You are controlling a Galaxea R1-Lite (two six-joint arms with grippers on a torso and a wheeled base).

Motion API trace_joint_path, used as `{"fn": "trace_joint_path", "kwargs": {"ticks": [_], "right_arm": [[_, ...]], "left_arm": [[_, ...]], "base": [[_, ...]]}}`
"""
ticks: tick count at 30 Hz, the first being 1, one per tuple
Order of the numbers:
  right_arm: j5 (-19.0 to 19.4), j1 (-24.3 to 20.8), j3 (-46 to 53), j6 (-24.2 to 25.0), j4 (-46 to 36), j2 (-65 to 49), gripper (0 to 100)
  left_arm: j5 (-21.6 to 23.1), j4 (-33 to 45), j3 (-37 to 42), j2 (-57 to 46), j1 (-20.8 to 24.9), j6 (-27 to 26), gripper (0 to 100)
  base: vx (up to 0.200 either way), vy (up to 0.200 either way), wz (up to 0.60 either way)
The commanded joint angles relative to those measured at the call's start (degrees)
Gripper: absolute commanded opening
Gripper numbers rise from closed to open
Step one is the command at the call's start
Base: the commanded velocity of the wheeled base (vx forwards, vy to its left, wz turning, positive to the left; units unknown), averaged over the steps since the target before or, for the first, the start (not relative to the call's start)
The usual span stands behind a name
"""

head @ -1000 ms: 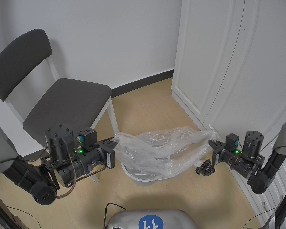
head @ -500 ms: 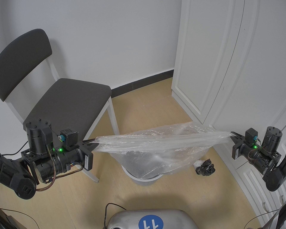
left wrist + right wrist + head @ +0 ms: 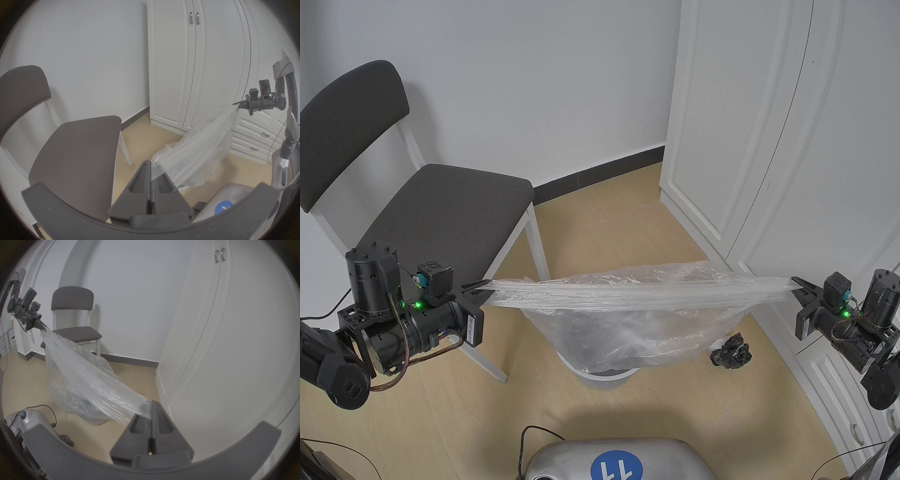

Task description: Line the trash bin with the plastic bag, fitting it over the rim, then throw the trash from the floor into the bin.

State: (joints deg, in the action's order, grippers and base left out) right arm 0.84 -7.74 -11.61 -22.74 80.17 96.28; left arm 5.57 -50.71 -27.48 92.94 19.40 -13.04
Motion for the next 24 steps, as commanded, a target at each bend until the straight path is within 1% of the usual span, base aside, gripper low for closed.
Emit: {"fn": "trace_joint_path", "kwargs": {"ticks": [1, 6, 10, 12, 13, 15, 18, 19, 21, 22, 23, 24], "right_arm": [[-0.3, 0.8, 0.3, -0.6, 0.0, -1.1, 0], [-0.3, 1.4, 0.4, -1.3, 0.0, -1.1, 0], [-0.3, 0.5, 0.4, -1.4, 0.1, -0.9, 0], [-0.3, -0.3, 0.3, -1.4, 0.2, -0.6, 0], [-0.3, -0.3, 0.4, -1.4, 0.2, -0.6, 0], [-0.3, -3.4, 0.3, -1.2, 0.2, -0.2, 0], [-0.3, -6.2, 0.5, -1.0, 0.2, 0.0, 0], [-0.3, -6.4, 0.5, -1.0, 0.2, 0.0, 0], [-0.8, -9.5, 0.6, -0.6, 0.5, 1.5, 0], [-0.8, -9.7, 0.6, -0.5, 0.5, 1.6, 0], [-0.9, -11.4, 0.6, 0.1, 0.6, 2.9, 0], [-0.9, -12.3, 0.5, 0.5, 0.7, 3.7, 0]], "left_arm": [[-0.3, 0.0, -0.3, 0.0, -1.2, -0.2, 0], [-0.2, 0.0, -0.6, 0.0, -1.9, -0.2, 0], [0.1, -0.5, -0.4, 0.6, -0.5, -0.2, 0], [0.1, -0.7, -0.5, 1.7, 1.9, 0.1, 0], [0.1, -0.7, -0.5, 1.8, 2.1, 0.2, 0], [0.0, -1.8, -0.5, 3.9, 5.3, 0.3, 0], [-0.1, -4.7, -0.1, 6.6, 8.6, 0.7, 0], [-0.1, -4.8, -0.1, 6.7, 8.8, 0.7, 0], [-1.9, -8.8, 0.1, 9.5, 12.5, 3.6, 0], [-2.2, -9.3, 0.1, 9.9, 12.9, 3.9, 0], [-4.9, -11.7, -0.1, 11.7, 15.5, 6.0, 0], [-6.5, -13.0, -0.4, 12.9, 16.7, 7.1, 0]], "base": [[0.000, 0.000, 0.00], [0.000, 0.000, 0.00], [0.000, 0.000, 0.00], [0.000, 0.000, 0.00], [0.000, 0.000, 0.00], [0.000, 0.000, 0.00], [0.000, 0.000, 0.00], [0.000, 0.000, 0.00], [0.000, 0.000, 0.00], [0.000, 0.000, 0.00], [0.000, 0.000, 0.00], [0.000, 0.000, 0.00]]}}
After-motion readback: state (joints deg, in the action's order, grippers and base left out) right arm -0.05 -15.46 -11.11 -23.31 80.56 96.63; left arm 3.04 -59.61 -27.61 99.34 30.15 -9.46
